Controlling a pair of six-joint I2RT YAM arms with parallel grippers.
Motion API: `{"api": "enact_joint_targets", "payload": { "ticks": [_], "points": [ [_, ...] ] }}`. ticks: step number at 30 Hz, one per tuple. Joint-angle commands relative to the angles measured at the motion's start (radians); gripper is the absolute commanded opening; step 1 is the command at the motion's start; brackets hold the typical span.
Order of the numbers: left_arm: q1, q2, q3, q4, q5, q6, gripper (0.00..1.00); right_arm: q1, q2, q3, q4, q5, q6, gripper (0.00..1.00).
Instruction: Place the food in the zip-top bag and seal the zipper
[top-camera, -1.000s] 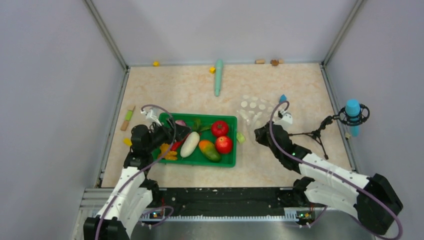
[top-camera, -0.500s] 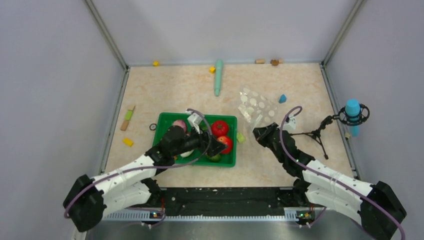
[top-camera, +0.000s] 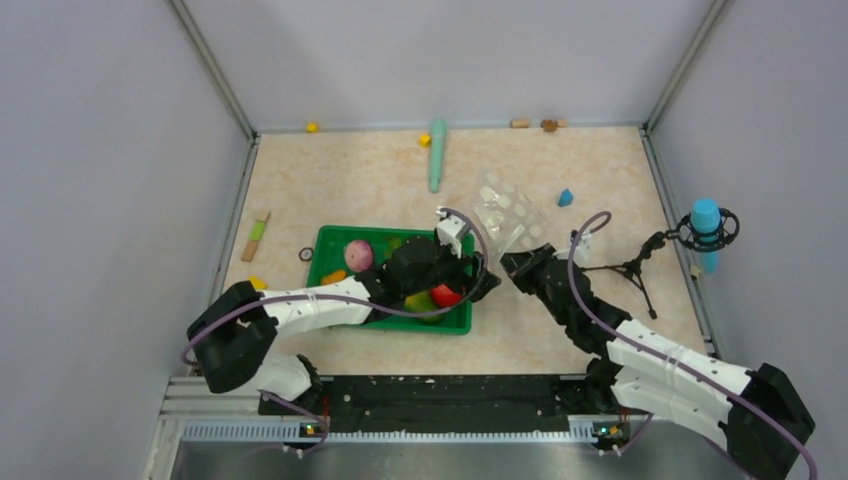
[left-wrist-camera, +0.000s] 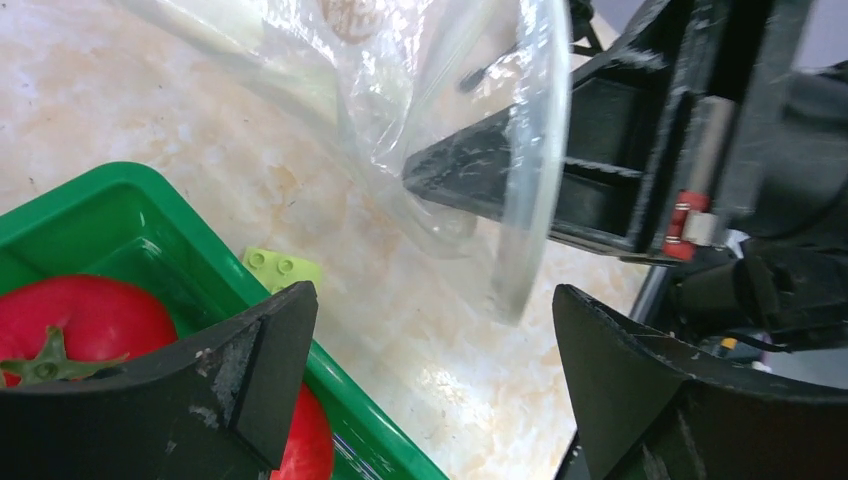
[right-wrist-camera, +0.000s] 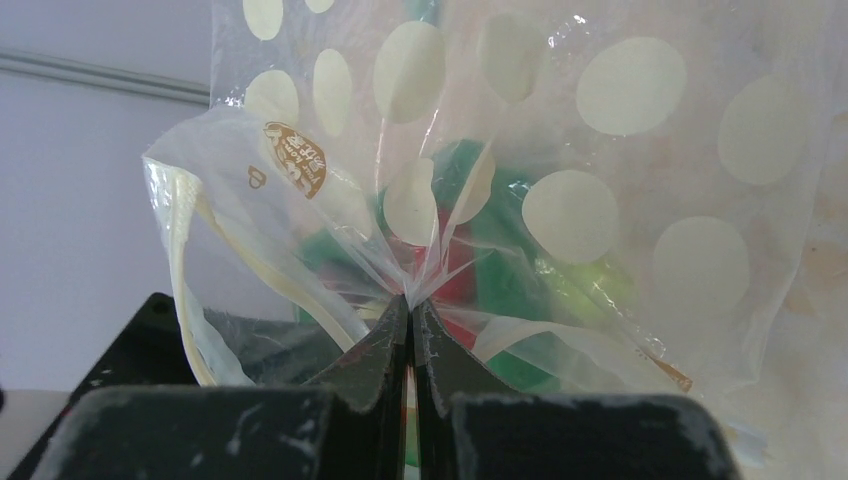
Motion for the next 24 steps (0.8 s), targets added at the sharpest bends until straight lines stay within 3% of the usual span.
{"api": "enact_joint_targets", "payload": {
  "ticks": [1,7,9,13,14,18,21,23,24],
  "points": [
    [-0.017,0.060,0.057,0.071,-0.048,0.050,0.92,0.015,-0.040,0.051,-0.024,0.009,0.056,0.00],
    [-0.021,0.144,0.098,0.048,-0.065,0.036,0.85,0.021,-0.052,0.005,0.048,-0.014,0.101,0.00],
    [-0.021,0.159,0.113,0.040,-0.079,0.027,0.64,0.023,-0.050,-0.008,0.063,-0.026,0.110,0.00],
    [-0.022,0.142,0.129,-0.015,-0.067,0.018,0.05,0.023,-0.072,-0.015,0.052,-0.036,0.097,0.00],
    [-0.022,0.131,0.122,-0.024,-0.079,0.012,0.00,0.024,-0.085,-0.015,0.045,-0.036,0.084,0.00],
    [-0.022,0.055,0.070,-0.057,-0.112,-0.005,0.00,0.022,-0.155,0.051,-0.146,0.010,-0.081,0.02],
    [-0.021,-0.004,0.037,-0.084,-0.138,-0.038,0.00,0.023,-0.204,0.148,-0.310,0.008,-0.349,0.23],
    [-0.020,-0.030,0.030,-0.101,-0.126,-0.060,0.00,0.022,-0.251,0.157,-0.291,-0.056,-0.565,0.57],
    [-0.020,-0.040,0.028,-0.107,-0.117,-0.071,0.00,0.023,-0.280,0.148,-0.279,-0.079,-0.645,0.67]
  ]
}}
